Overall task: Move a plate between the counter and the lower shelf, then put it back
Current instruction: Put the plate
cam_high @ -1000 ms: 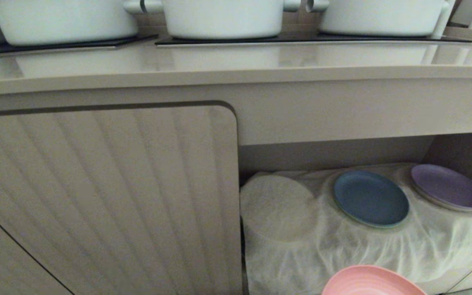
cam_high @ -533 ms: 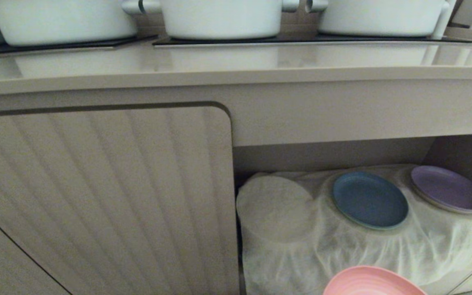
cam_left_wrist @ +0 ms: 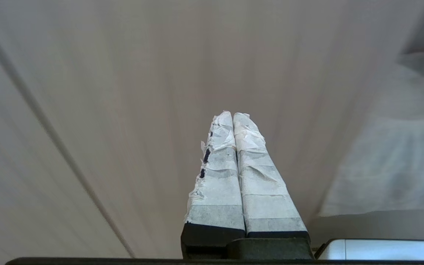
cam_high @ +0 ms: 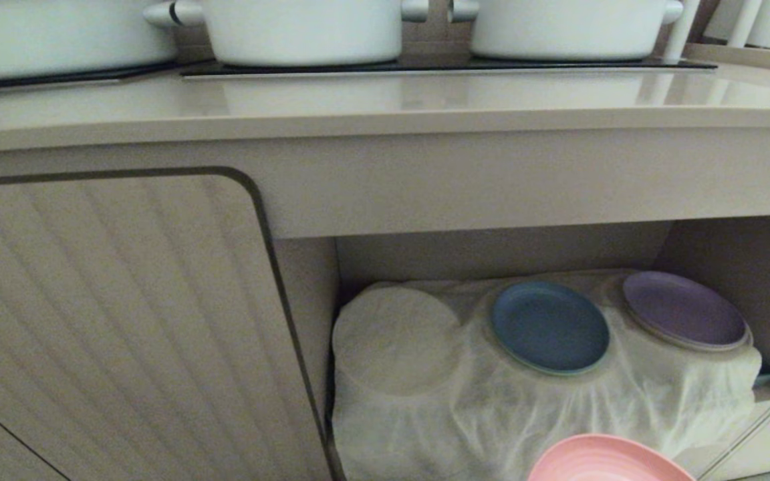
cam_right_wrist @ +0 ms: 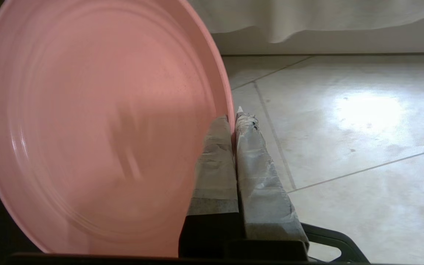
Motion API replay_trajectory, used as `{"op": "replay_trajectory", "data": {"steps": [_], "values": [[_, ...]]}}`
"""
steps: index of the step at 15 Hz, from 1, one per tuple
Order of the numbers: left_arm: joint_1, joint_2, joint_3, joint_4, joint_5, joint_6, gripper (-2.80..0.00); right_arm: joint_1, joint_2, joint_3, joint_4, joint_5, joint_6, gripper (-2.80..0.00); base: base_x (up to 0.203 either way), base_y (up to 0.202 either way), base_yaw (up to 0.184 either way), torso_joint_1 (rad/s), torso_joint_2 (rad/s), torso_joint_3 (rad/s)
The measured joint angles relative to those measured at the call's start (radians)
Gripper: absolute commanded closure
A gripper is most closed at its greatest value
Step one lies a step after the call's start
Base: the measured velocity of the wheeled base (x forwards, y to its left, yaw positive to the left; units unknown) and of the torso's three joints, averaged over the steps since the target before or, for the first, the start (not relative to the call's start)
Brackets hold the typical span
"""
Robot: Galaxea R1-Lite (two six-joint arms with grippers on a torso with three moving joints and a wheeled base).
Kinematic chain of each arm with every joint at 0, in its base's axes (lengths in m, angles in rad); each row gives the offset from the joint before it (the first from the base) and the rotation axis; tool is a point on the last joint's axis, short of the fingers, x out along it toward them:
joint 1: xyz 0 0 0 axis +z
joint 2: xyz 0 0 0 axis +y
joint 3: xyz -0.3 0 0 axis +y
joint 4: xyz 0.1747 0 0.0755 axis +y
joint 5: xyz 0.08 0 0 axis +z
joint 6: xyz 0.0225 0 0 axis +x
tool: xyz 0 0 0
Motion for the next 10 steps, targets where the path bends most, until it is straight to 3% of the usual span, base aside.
{"op": "replay_trajectory", "data": {"steps": [10], "values": [[0.0,0.0,0.0,0.0,0.0,0.0,0.0,0.0,0.001,0.001,0.004,0.0,-0.001,0.0,0.0,-0.189,0.002,0.003,0.0,0.004]]}}
